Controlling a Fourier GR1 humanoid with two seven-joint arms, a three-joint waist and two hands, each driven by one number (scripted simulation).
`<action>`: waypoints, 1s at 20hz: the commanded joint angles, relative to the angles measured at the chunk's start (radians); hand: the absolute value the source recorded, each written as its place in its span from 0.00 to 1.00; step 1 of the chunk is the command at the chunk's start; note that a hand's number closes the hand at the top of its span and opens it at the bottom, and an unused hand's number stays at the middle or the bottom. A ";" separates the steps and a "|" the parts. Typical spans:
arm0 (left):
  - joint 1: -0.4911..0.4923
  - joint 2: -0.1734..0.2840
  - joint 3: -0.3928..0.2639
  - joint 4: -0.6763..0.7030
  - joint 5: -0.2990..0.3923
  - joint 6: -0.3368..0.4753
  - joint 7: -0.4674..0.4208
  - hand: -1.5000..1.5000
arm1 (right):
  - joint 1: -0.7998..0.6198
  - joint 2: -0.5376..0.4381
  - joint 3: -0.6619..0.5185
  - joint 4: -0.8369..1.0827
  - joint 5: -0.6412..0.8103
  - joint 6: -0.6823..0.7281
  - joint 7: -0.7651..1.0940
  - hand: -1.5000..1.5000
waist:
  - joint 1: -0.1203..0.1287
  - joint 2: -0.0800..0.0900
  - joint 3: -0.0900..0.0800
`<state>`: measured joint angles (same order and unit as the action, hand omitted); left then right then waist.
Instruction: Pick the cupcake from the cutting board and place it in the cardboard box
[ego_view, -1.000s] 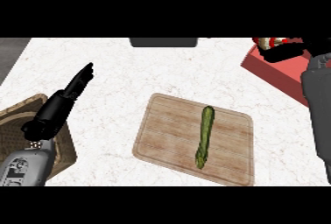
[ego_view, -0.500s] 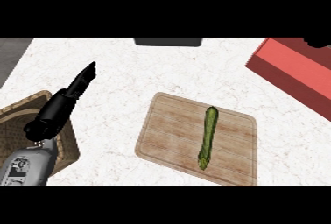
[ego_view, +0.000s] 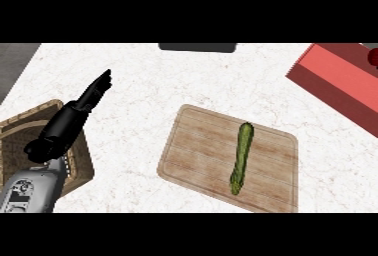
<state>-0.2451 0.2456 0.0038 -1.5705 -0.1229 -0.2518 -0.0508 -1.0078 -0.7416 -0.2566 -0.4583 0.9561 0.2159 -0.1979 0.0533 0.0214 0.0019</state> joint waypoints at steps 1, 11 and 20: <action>-0.017 -0.002 0.004 0.010 -0.009 0.007 0.003 0.50 | -0.013 -0.068 0.047 0.119 0.055 0.077 -0.085 1.00 | 0.002 0.003 0.000; -0.008 -0.038 -0.031 -0.003 -0.034 0.026 0.011 0.50 | -0.044 -0.127 0.023 0.236 0.030 0.191 -0.363 0.00 | 0.006 0.005 0.003; 0.014 -0.020 0.004 0.016 -0.006 0.010 -0.013 0.50 | -0.127 -0.120 -0.451 0.371 -0.429 0.220 -0.275 0.00 | -0.008 0.003 0.004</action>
<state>-0.2403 0.2236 -0.0019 -1.5656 -0.1381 -0.2381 -0.0524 -1.1012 -0.8306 -0.5493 -0.1491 0.6788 0.3952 -0.5223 0.0498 0.0227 0.0067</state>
